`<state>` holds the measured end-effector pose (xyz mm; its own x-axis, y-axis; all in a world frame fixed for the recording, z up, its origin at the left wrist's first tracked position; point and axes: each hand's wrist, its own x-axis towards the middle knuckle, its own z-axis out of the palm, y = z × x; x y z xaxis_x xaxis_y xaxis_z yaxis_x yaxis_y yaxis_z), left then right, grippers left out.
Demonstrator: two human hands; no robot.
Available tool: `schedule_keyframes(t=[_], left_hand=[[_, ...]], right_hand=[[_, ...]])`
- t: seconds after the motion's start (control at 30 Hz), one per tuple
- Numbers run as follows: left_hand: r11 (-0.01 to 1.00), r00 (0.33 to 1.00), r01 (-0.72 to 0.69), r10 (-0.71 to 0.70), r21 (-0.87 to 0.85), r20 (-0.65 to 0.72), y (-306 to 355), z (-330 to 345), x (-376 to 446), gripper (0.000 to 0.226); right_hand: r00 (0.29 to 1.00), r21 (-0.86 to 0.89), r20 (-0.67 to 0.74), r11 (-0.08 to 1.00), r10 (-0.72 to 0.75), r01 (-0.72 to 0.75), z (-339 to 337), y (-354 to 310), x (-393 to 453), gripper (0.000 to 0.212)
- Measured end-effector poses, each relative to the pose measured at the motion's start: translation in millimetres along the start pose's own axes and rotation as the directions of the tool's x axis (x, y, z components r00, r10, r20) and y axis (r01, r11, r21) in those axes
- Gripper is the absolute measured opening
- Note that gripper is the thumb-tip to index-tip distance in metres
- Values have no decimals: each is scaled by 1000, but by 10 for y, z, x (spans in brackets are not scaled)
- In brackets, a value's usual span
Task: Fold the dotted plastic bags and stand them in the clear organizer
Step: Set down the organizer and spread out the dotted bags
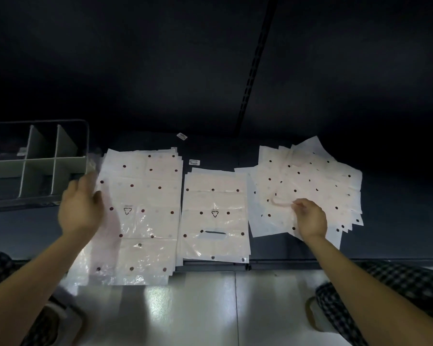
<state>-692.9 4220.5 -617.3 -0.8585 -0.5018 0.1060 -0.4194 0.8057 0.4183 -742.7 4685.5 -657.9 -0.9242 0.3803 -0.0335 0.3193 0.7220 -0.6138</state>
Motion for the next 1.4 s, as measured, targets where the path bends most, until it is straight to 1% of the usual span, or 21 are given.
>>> schedule_keyframes(t=[0.1, 0.2, 0.3, 0.37, 0.43, 0.47, 0.53, 0.63, 0.7, 0.73, 0.77, 0.83, 0.87, 0.93, 1.0, 1.03, 1.1, 1.13, 1.2, 1.27, 1.4], left_hand=[[982, 979, -186, 188, 31, -82, 135, 7, -113, 42], [934, 953, -244, 281, -262, 115, 450, 79, -293, 38], [796, 822, 55, 306, -603, 479, 873, 151, -560, 30], [718, 706, 279, 297, -638, 643, 1066, 204, -714, 29], [575, 603, 536, 253, -618, 757, 1179, 249, -832, 31], [501, 576, 624, 221, -599, 787, 1204, 279, -865, 38], [433, 610, 681, 111, -591, 784, 1214, 321, -893, 44], [602, 733, 560, -41, -568, 679, 1135, 360, -863, 34], [739, 762, 424, 22, -524, 648, 1055, 348, -806, 41], [819, 766, 288, 113, -496, 632, 1029, 323, -766, 43], [885, 752, 91, 240, -457, 615, 1028, 272, -726, 43], [881, 655, -277, 466, -384, 595, 1086, 151, -634, 36], [847, 606, -367, 532, -385, 591, 1138, 83, -583, 29], [805, 556, -440, 593, -398, 583, 1230, -45, -478, 17], [809, 603, -466, 586, -358, 542, 1281, -139, -376, 14], [820, 674, -471, 572, -325, 467, 1288, -171, -336, 17], [843, 836, -462, 518, -275, 181, 1286, -215, -290, 27], [843, 868, -468, 495, -265, 40, 1289, -225, -294, 31], [809, 838, -545, 536, -222, -102, 1306, -194, -347, 36], [762, 781, -618, 624, -193, -32, 1311, -67, -446, 36], [766, 653, -615, 628, -188, 423, 1181, 325, -785, 45]], right_hand=[[996, 146, 39, 986, -83, 77, 60, -177, -88, 20], [972, 244, 117, 954, -206, 173, 195, -457, -266, 20], [923, 304, 202, 917, -328, 259, 342, -805, -526, 20], [836, 271, 232, 859, -497, 435, 434, -948, -699, 19], [769, 238, 263, 812, -582, 533, 509, -1014, -865, 18], [762, 224, 279, 811, -584, 540, 530, -1028, -933, 18], [752, 197, 310, 813, -581, 548, 566, -1030, -1042, 18], [705, 215, 382, 800, -597, 561, 578, -1016, -1123, 19], [707, 212, 408, 814, -577, 541, 544, -1013, -1093, 23], [699, 191, 403, 801, -591, 568, 516, -1025, -1054, 30], [668, 162, 394, 763, -631, 625, 476, -1061, -1007, 42], [562, 97, 380, 635, -735, 766, 394, -1179, -906, 65], [511, 61, 376, 571, -773, 819, 350, -1255, -850, 68], [452, 20, 396, 500, -799, 866, 283, -1388, -727, 51], [486, 70, 469, 579, -738, 812, 240, -1464, -624, 26], [532, 116, 522, 673, -667, 731, 229, -1477, -580, 24], [669, 209, 510, 832, -541, 513, 234, -1462, -523, 40], [758, 273, 460, 886, -463, 375, 248, -1436, -501, 45], [871, 382, 418, 920, -258, 89, 308, -1349, -452, 43], [884, 371, 460, 923, -86, -104, 402, -1245, -411, 36], [831, 291, 553, 922, 57, -257, 552, -1069, -385, 29]])
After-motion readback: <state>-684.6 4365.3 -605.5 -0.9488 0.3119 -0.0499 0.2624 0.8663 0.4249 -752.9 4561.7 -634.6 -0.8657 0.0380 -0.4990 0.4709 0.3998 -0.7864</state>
